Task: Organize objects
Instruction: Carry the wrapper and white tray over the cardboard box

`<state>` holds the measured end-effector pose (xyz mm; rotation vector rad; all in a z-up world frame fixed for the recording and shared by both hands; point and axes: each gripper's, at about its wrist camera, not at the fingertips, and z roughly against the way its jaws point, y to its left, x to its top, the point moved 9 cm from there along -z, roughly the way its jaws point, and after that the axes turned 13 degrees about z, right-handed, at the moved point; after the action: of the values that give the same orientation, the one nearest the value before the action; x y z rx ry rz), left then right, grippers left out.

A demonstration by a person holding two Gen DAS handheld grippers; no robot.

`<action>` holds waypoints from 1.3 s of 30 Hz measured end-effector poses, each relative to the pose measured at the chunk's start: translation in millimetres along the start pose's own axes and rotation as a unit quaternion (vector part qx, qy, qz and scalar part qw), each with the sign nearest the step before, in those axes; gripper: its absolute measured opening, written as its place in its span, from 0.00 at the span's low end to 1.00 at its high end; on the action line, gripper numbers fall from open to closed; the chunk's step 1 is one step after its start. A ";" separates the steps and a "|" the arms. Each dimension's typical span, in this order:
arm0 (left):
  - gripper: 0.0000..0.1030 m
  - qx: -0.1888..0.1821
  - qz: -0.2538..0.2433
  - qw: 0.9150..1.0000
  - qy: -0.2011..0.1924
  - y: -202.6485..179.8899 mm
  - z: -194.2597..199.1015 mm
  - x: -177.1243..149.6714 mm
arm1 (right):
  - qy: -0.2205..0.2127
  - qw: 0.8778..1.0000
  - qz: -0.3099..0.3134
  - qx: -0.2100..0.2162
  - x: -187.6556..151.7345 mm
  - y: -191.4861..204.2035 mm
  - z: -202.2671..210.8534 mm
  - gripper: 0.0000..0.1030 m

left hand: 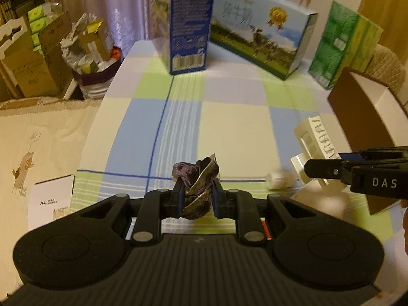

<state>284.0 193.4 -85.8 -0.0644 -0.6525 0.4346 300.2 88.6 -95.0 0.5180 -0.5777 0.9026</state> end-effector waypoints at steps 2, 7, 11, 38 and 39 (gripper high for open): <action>0.17 -0.008 -0.007 1.000 -0.004 -10.6 9.0 -0.7 | -0.008 1.000 -0.007 -0.002 -3.1 -3.3 14.3 0.24; 0.17 -0.033 -0.025 0.999 -0.012 -39.8 27.1 -6.2 | -0.022 0.999 -0.026 -0.011 -16.5 -12.2 49.1 0.24; 0.17 -0.055 -0.042 0.998 -0.013 -67.3 40.7 -14.7 | -0.033 0.998 -0.043 -0.020 -30.6 -19.7 77.9 0.24; 0.17 -0.156 -0.150 0.976 0.004 -279.0 71.5 -79.1 | -0.086 0.983 -0.127 -0.102 -114.0 -139.8 240.8 0.24; 0.17 -0.157 -0.152 0.976 0.004 -286.9 70.1 -79.9 | -0.087 0.982 -0.128 -0.104 -115.3 -146.0 244.9 0.24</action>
<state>291.8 -105.4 -20.6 -0.2632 -0.7062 0.0327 306.3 -208.8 -16.5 0.4712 -0.7381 0.5481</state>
